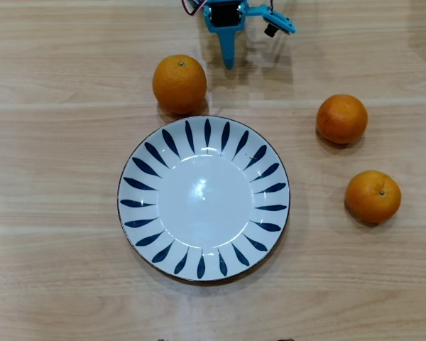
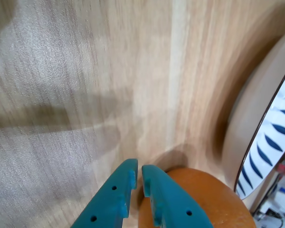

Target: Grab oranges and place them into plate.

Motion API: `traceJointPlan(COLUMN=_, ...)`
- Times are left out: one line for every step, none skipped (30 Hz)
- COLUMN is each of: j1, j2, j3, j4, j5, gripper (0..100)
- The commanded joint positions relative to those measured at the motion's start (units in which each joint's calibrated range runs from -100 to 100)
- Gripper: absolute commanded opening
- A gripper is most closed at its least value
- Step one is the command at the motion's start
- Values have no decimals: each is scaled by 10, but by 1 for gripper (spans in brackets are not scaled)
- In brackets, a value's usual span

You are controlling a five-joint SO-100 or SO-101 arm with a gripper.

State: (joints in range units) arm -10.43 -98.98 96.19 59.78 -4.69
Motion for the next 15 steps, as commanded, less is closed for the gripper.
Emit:
traceJointPlan(j1=8, j2=-6, j3=5, j4=-1, j5=-1, gripper=2)
traceJointPlan(j1=9, j2=-6, j3=6, j4=0, j5=-1, gripper=2)
traceJointPlan(j1=9, j2=-6, j3=6, j4=0, j5=-1, gripper=2)
traceJointPlan(j1=9, j2=-6, j3=6, j4=0, j5=-1, gripper=2)
traceJointPlan(j1=9, j2=-6, j3=6, j4=0, j5=-1, gripper=2)
traceJointPlan(j1=9, j2=-6, j3=6, j4=0, j5=-1, gripper=2)
traceJointPlan(j1=12, j2=-6, j3=6, j4=1, j5=1, gripper=2)
traceJointPlan(j1=29, j2=-6, j3=6, j4=0, j5=3, gripper=2)
traceJointPlan(j1=41, j2=-6, j3=6, j4=0, j5=-1, gripper=2)
traceJointPlan(j1=47, j2=-6, j3=6, j4=-1, j5=-1, gripper=2)
traceJointPlan(j1=50, j2=-6, j3=6, j4=-1, j5=-1, gripper=2)
traceJointPlan(j1=51, j2=-6, j3=6, j4=-1, j5=-1, gripper=2)
traceJointPlan(j1=51, j2=-6, j3=6, j4=-1, j5=-1, gripper=2)
traceJointPlan(j1=53, j2=-6, j3=6, j4=-1, j5=-1, gripper=2)
traceJointPlan(j1=57, j2=-6, j3=4, j4=2, j5=2, gripper=2)
